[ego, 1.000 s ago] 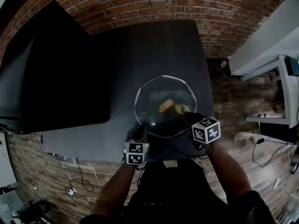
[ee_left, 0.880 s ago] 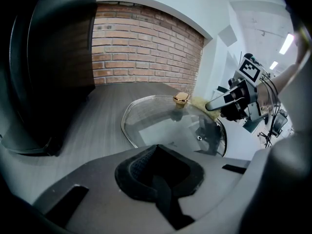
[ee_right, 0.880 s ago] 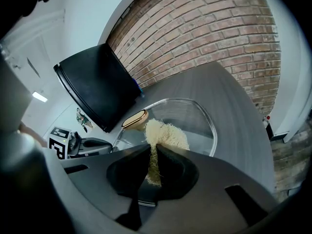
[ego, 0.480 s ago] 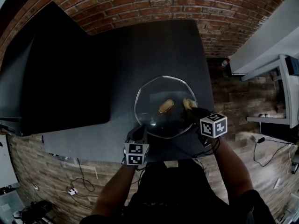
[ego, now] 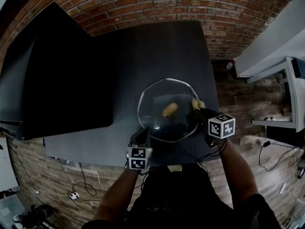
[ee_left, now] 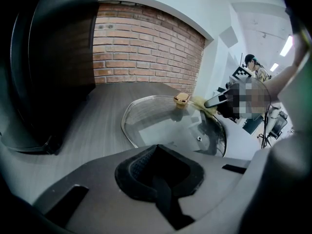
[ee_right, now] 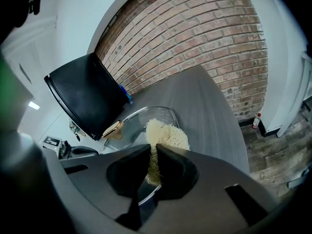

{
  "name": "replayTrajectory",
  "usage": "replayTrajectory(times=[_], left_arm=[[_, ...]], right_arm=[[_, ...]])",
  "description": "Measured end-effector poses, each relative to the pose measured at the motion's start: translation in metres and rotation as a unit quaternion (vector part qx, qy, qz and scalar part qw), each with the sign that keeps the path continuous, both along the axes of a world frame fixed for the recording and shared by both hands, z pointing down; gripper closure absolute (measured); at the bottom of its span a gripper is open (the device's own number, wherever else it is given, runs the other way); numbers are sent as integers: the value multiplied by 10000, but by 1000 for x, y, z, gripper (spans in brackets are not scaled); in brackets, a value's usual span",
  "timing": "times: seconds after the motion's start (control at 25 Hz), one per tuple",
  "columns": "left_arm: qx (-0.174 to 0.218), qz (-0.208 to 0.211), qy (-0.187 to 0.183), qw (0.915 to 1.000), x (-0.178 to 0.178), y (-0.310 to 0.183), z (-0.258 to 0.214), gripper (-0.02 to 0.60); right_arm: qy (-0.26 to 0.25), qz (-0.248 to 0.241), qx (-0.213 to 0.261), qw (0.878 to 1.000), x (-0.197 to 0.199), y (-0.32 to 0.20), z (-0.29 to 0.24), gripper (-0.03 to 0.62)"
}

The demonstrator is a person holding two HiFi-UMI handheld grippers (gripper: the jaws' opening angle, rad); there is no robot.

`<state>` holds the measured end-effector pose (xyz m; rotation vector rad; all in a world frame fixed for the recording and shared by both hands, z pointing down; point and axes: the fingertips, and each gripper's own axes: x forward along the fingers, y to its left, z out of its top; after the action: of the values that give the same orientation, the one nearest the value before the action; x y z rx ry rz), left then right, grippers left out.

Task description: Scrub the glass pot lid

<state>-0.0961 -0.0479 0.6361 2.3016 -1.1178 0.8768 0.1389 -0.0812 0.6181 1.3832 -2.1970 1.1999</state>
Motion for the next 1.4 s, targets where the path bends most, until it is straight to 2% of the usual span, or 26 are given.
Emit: replayTrajectory(times=[0.48,0.64,0.76,0.84,1.0,1.12,1.28,1.4], left_arm=[[3,-11,30,10000,0,-1,0,549],[2,-19,38,10000,0,0,1,549],[-14,-43,49,10000,0,1,0,549],[-23,-73,58,10000,1,1,0,549],[-34,-78,76,9999,1,1,0,549],[-43,-81,69,9999,2,0,0,549],[-42,-70,54,10000,2,2,-1,549],[-54,-53,49,10000,3,2,-1,549]], right_arm=[[83,116,-29,9999,8,-4,3,551],[441,86,-223,9987,6,-4,4,551],[1086,-237,-325,9933,2,-5,4,551],[1276,-388,-259,9907,-2,-9,0,551],[1141,-488,-3,9923,-18,-31,-20,553],[1161,-745,246,9901,-40,-56,-42,553],[1216,-1436,424,9812,-88,-80,-64,553],[1391,-2031,432,9683,-123,-89,-68,553]])
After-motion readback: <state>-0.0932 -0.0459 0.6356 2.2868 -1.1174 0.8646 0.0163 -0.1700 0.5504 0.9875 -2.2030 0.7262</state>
